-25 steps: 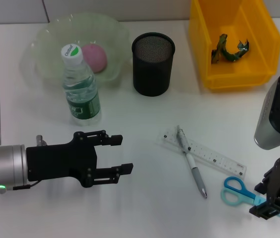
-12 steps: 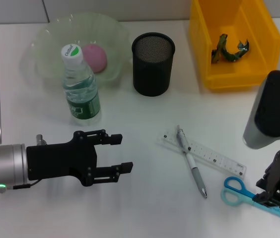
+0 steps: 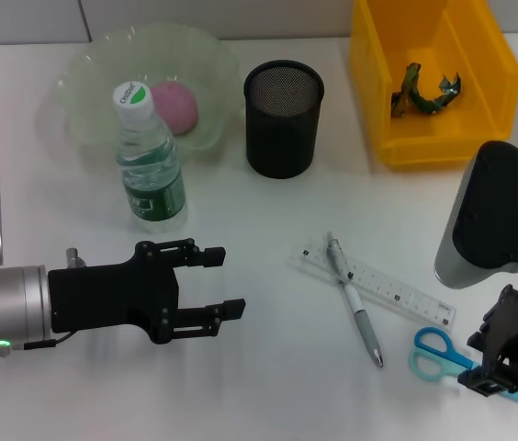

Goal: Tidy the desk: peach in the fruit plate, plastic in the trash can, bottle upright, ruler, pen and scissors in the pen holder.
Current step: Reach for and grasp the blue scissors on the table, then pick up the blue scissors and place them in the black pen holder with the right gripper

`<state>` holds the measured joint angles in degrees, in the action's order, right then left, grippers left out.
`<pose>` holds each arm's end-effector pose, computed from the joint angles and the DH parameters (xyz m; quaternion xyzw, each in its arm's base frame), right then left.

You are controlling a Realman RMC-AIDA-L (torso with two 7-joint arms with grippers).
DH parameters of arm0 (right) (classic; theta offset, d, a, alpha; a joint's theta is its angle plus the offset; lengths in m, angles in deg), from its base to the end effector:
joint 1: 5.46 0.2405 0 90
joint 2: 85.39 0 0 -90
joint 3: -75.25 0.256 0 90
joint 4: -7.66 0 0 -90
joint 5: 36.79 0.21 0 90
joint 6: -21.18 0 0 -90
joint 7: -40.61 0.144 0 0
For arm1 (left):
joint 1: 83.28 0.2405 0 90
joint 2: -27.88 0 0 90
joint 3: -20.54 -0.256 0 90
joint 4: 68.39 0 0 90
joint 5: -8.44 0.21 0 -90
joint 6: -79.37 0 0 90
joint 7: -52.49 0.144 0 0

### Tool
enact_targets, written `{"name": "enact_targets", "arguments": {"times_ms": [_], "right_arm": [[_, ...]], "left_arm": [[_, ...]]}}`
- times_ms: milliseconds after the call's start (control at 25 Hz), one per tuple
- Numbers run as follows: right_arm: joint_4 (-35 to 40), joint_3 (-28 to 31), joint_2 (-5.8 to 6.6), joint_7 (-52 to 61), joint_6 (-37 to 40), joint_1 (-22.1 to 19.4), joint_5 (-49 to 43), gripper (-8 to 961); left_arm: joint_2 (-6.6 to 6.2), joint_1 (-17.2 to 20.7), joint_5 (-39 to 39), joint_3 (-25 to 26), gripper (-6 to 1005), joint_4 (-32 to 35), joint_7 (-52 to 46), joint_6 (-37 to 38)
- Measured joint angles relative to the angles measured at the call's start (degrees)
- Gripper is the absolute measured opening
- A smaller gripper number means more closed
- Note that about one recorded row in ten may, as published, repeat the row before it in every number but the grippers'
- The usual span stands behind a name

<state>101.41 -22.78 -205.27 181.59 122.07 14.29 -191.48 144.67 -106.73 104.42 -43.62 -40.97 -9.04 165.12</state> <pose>0.2017 0.2641 -0.0196 -0.9228 0.2110 -0.3118 0.0819 -0.2821 0.2769 -0.0467 -0.9562 -0.1451 -0.2412 0.0807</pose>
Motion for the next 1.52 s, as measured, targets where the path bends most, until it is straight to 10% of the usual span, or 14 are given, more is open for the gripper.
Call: {"name": "enact_targets", "arguments": {"times_ms": [600,1520], "right_arm": [[-1.0,-2.5,0.00,0.1,-2.7,-0.8,-0.1,425],[5.8,-1.3,0.00,-0.9,-3.3,-4.5,-0.2,241]], "left_arm": [[0.01,0.3,0.0,0.0,725,0.0,0.0,-0.1],[0.15,0.7,0.0,0.0,725,0.0,0.0,0.1]]}}
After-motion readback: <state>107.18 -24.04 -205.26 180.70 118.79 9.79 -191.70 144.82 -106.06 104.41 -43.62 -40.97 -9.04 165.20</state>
